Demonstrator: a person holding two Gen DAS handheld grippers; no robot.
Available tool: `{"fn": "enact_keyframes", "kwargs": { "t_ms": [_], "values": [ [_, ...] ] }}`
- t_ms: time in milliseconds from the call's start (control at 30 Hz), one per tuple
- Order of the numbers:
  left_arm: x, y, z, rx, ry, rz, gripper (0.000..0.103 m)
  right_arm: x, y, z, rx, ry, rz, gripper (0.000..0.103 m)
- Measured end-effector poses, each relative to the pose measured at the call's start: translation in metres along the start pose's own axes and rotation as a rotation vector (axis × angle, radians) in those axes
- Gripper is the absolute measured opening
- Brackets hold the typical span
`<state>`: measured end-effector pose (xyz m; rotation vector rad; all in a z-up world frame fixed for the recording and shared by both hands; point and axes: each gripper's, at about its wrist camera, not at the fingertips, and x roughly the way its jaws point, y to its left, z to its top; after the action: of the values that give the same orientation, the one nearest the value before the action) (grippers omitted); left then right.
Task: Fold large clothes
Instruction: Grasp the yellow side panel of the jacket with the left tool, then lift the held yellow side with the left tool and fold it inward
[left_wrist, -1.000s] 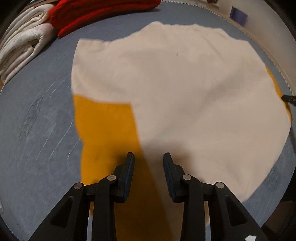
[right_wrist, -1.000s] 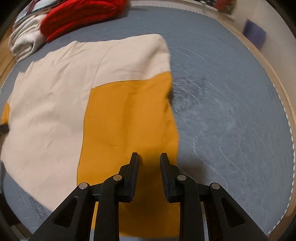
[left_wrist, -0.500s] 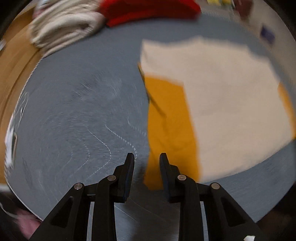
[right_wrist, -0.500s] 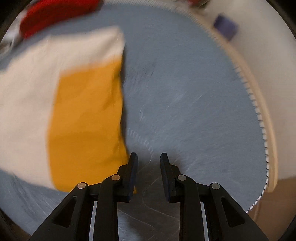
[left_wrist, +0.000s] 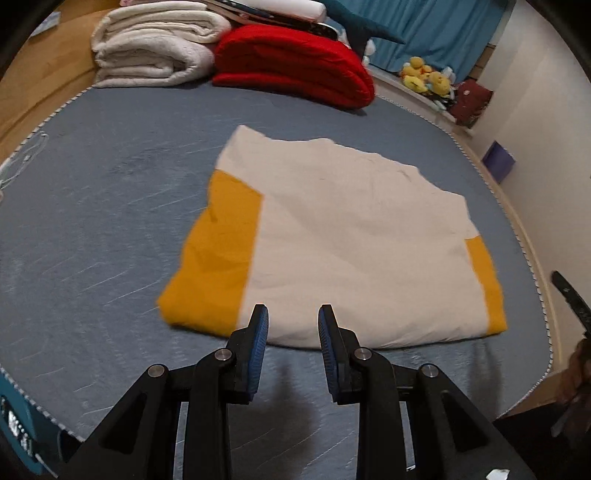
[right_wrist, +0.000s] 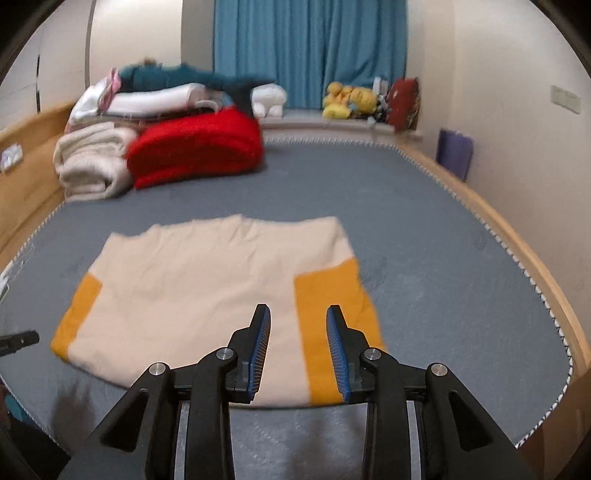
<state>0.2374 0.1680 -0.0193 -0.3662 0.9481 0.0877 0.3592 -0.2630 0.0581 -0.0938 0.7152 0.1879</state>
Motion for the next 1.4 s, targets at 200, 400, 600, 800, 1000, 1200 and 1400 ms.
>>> {"fn": "enact_keyframes", "kwargs": {
  "t_ms": [200,400,600,800,1000,1200,1400],
  "values": [
    [0.036,0.012,-0.004,-0.127,0.122,-0.047,0.026,0.019,0.033,-0.008,-0.094,0.032,-0.005,0.033],
    [0.080,0.041,-0.017,-0.367,0.287,-0.083,0.053,0.024,0.047,-0.014,-0.087,0.070,0.016,0.033],
    [0.103,0.083,-0.031,-0.669,0.325,-0.097,0.063,0.035,0.051,-0.020,-0.078,0.133,0.053,0.033],
    [0.110,0.102,-0.030,-0.809,0.268,-0.126,0.066,0.042,0.053,-0.028,-0.127,0.176,0.052,0.033],
    [0.115,0.111,-0.027,-0.869,0.192,-0.157,0.071,0.044,0.054,-0.033,-0.153,0.197,0.041,0.033],
    [0.118,0.112,-0.017,-0.841,0.150,-0.136,0.041,0.049,0.054,-0.036,-0.117,0.228,0.061,0.033],
    [0.101,0.097,-0.001,-0.743,0.106,-0.159,0.013,0.054,0.070,-0.040,-0.122,0.240,0.094,0.033]
  ]
}}
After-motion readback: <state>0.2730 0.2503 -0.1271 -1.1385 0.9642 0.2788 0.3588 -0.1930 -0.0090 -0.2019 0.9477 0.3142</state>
